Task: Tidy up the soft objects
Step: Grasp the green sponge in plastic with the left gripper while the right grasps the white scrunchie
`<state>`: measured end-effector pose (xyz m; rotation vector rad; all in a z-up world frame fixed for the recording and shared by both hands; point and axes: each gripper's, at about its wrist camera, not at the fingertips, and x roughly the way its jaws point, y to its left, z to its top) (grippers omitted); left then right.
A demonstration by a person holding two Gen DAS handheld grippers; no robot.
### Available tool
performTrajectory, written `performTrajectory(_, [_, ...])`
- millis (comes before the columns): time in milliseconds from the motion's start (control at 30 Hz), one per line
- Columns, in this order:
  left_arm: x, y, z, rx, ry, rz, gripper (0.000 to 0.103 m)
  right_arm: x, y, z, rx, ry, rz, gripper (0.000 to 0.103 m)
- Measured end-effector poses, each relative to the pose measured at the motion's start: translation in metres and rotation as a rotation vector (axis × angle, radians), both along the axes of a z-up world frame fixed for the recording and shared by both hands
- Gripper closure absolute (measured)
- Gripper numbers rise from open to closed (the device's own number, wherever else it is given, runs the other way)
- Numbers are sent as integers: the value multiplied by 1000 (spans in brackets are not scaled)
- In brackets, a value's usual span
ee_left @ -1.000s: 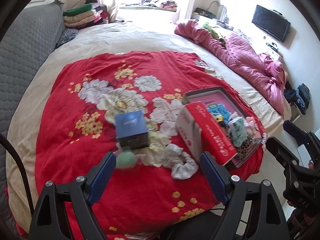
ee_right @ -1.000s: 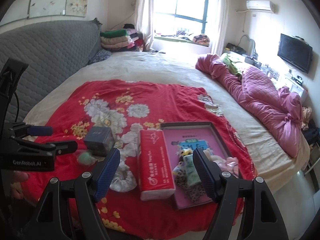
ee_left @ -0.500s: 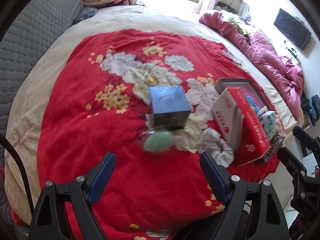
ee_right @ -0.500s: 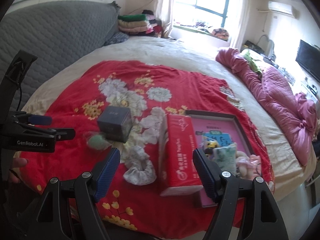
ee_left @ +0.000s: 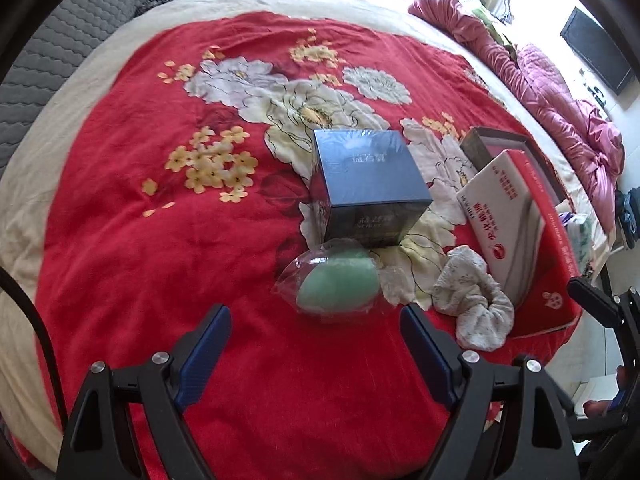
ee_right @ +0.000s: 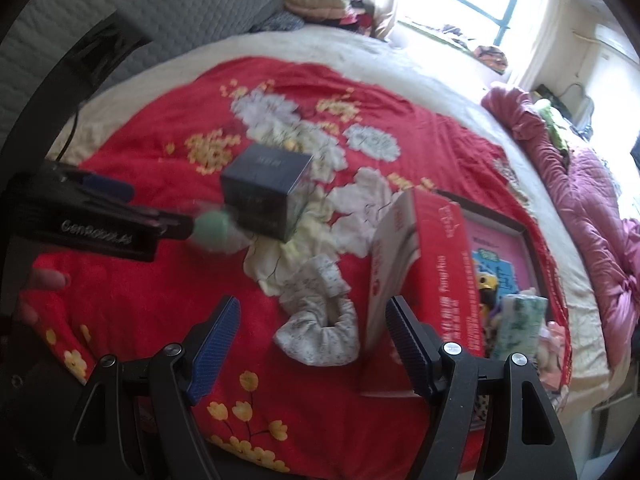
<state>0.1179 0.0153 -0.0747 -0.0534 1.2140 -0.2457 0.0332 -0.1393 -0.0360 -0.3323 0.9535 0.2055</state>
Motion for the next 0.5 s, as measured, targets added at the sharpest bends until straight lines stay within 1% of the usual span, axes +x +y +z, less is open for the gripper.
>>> performTrajectory(167, [13,-5,-16,2,29,-24,18,14,8,-22,-46,41,20,27])
performTrajectory(367, [21,-14,-27,17,34,-66,18,29,16,-47,-134,74,36,27])
performTrajectory(500, [26,-16,-36,8,53,-82,18,35,23,-64,-233,66,60,27])
